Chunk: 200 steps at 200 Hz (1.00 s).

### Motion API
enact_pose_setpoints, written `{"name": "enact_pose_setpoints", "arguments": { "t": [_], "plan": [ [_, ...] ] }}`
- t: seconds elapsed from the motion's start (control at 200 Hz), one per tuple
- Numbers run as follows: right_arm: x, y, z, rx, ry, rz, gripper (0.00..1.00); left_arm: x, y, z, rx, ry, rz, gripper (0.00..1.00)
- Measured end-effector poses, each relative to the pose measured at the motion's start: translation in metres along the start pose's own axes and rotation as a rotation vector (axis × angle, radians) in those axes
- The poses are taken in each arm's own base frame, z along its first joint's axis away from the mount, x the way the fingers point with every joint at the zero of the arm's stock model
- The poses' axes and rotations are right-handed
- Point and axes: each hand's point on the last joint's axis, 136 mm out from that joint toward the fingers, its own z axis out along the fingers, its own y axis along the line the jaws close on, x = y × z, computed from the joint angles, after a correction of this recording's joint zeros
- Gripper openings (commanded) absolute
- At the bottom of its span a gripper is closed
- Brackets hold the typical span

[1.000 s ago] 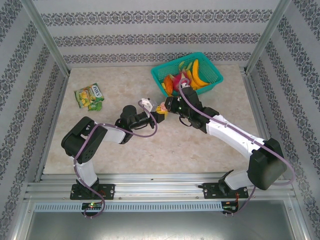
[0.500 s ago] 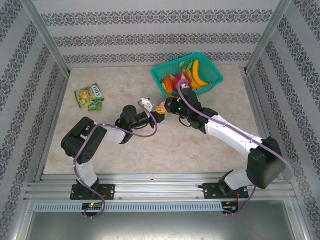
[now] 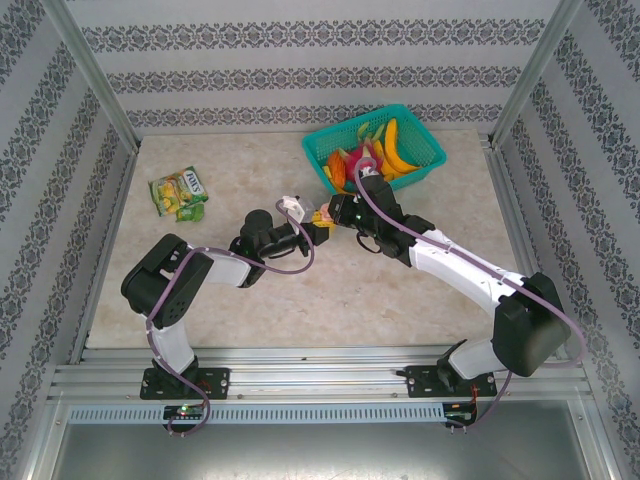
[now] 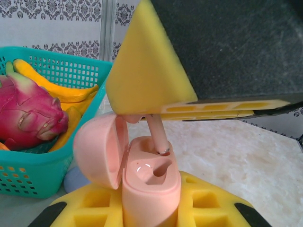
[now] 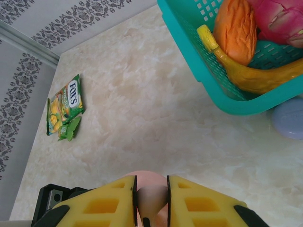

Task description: Insert wireless bluetooth earbuds into charging case

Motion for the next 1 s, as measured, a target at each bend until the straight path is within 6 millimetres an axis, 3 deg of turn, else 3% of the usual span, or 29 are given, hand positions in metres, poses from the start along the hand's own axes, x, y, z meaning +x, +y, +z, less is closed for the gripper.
{"name": "enact_pose_setpoints", "arguments": {
  "t": [0.754, 0.789, 0.879, 0.999],
  "plan": [
    [0.014, -0.001, 0.003, -0.011, -0.024, -0.081, 0.22, 0.002, 0.004, 0.0, -0.038, 0.018, -0.01, 0.0],
    [0.014, -0.001, 0.003, -0.011, -0.025, -0.081, 0.24, 0.001, 0.004, 0.0, -0.039, 0.018, -0.009, 0.0],
    [0.014, -0.001, 0.002, -0.014, -0.027, -0.079, 0.41, 0.001, 0.004, 0.0, -0.04, 0.017, -0.006, 0.0],
    [0.014, 0.002, 0.001, -0.022, -0.027, -0.082, 0.44, 0.0, 0.005, 0.0, -0.045, 0.016, -0.005, 0.0]
  ]
}}
